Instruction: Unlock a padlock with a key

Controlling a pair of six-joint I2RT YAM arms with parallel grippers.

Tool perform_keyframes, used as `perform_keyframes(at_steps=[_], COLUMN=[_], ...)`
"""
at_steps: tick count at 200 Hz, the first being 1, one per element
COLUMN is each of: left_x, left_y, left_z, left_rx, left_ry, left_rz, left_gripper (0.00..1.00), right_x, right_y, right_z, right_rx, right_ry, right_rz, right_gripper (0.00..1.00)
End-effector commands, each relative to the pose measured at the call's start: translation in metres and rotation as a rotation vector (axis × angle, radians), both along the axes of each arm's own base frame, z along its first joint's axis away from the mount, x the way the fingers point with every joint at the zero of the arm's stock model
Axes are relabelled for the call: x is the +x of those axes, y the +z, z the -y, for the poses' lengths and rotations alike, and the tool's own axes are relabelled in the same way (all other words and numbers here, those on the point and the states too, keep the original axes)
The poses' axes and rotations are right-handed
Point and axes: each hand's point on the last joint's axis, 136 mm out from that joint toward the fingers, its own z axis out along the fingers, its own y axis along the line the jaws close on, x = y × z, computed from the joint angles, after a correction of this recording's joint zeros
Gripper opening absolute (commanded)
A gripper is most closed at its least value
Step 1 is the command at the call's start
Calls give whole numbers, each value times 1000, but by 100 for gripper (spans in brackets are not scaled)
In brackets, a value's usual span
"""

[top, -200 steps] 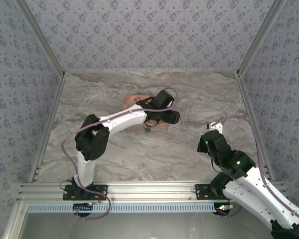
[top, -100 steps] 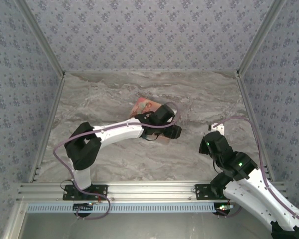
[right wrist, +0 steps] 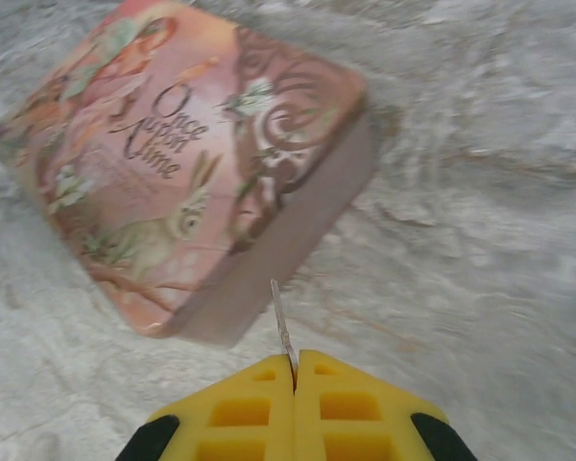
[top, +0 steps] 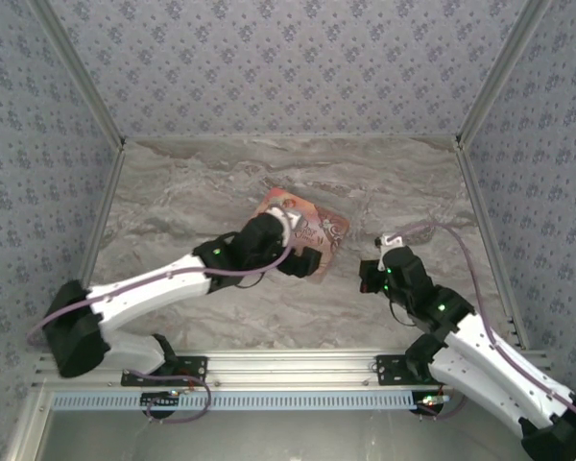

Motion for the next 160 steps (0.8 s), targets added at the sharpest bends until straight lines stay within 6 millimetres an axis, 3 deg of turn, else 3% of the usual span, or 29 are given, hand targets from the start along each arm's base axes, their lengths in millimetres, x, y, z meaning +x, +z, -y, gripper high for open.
perform_keyframes(at_steps=[1,34,65,109,160], left_x=[9,0,0,-5,6], left_y=[-15,-52,-70,-84,-101], left_z=[-32,-65,-82,-74,-60], left_rx=[-48,-199,-320,-344,-358], left_ry=[73,74,73,2,-31], left_rz=[-8,-105,-140,-171,-177], left_gripper=[99,99,99,99,96], right_x=[6,19,34,58,69], right_y=[12,15,4,-15,-44], right_z=[-39,-69,-87,-96,-83], right_rx=[112,199,228,211,109], right_ry=[136,192,212,183,103], right_rz=[23,3,-77,-156,-239], right_gripper=[0,0,0,0,0])
